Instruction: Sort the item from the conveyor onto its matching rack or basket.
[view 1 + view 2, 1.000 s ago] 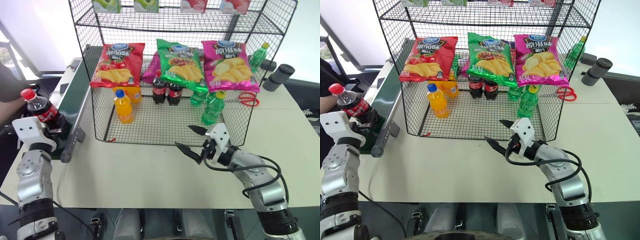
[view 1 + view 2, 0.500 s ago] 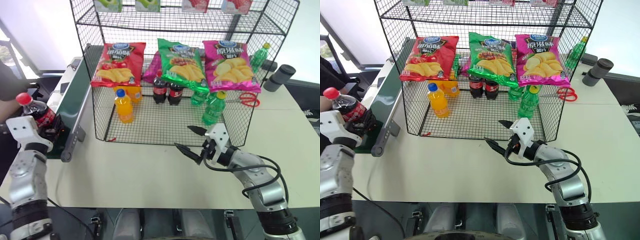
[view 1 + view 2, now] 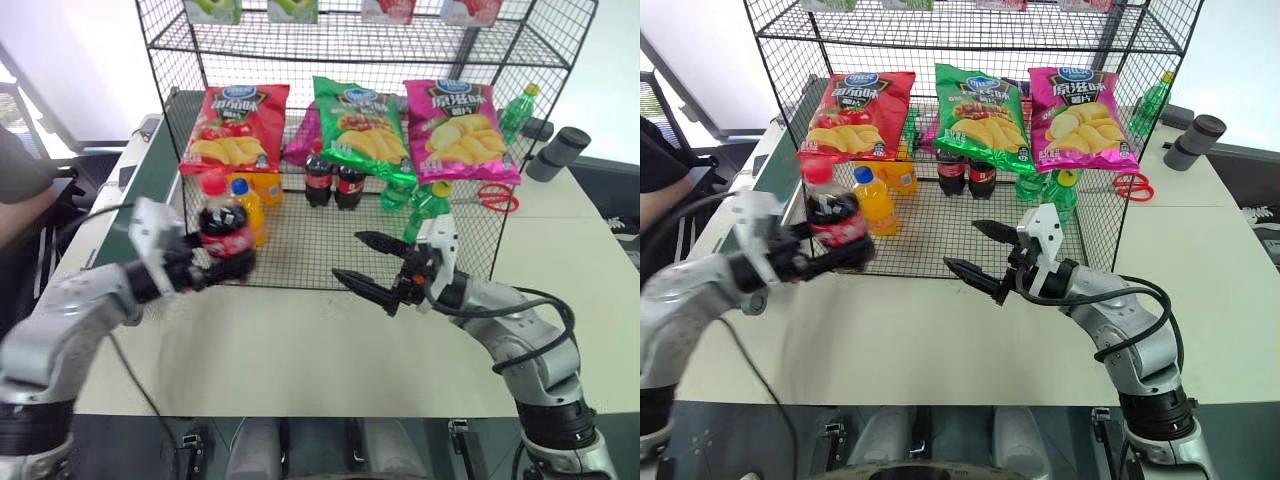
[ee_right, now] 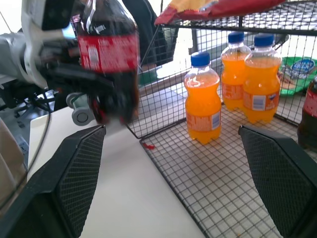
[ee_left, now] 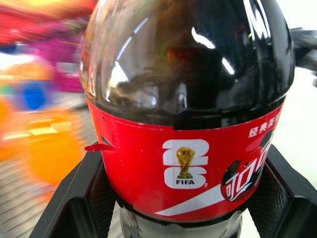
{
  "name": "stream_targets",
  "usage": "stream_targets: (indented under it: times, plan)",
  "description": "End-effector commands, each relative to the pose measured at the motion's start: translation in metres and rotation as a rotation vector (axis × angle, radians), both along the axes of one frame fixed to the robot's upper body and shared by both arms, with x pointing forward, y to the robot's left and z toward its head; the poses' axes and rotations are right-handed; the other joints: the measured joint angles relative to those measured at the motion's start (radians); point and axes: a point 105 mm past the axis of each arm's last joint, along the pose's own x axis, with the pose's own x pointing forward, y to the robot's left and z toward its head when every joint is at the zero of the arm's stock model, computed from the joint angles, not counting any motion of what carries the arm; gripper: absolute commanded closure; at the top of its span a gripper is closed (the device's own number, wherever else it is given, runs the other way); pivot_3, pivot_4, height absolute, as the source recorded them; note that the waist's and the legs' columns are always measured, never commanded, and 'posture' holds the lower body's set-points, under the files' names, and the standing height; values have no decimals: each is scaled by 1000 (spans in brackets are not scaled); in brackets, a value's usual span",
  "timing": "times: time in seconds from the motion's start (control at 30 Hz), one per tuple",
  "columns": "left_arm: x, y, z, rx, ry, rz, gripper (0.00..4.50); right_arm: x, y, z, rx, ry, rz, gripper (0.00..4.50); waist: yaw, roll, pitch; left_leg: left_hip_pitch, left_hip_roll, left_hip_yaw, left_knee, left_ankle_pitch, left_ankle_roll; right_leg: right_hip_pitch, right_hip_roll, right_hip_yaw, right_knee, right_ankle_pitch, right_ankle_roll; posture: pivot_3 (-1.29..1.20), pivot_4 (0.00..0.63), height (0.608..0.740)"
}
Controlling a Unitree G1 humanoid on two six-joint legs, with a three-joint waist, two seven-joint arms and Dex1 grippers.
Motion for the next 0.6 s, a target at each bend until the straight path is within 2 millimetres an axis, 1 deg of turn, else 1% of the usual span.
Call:
stream_targets:
  times: [0.03, 0.17, 0.27, 0.37, 0.6]
  plan:
    - [1, -29, 3, 35, -109, -112, 1529, -6, 5, 11, 17, -36, 27, 0, 0, 0, 0, 0, 0, 0, 0, 0, 0, 0, 1, 0, 0, 0, 0, 0, 150, 740]
    - [6, -45, 1, 21, -139, -168, 1529, -8, 7, 9, 6, -27, 25, 0, -5, 0, 0, -1, 0, 2, 0, 0, 1, -1, 3, 2, -1, 0, 1, 0, 150, 740]
    - [2, -59, -2, 23, -158, -242, 1529, -9, 7, 6, -1, -18, 10, 0, -3, 0, 0, -1, 1, 1, 0, 0, 1, -2, 8, 1, 0, 0, 1, 0, 150, 740]
    - [0, -69, -3, 20, -166, -288, 1529, -10, 9, 5, 9, -12, 3, 0, -1, 0, 0, -1, 1, 1, 1, 0, 1, -1, 8, 1, 0, 0, 1, 0, 150, 740]
    - [-3, -78, -4, 33, -185, -337, 1529, -12, 12, 4, 24, 1, 10, 0, -2, 0, 0, -1, 1, 1, 2, 0, 1, -1, 8, 1, 0, 0, 1, 0, 150, 740]
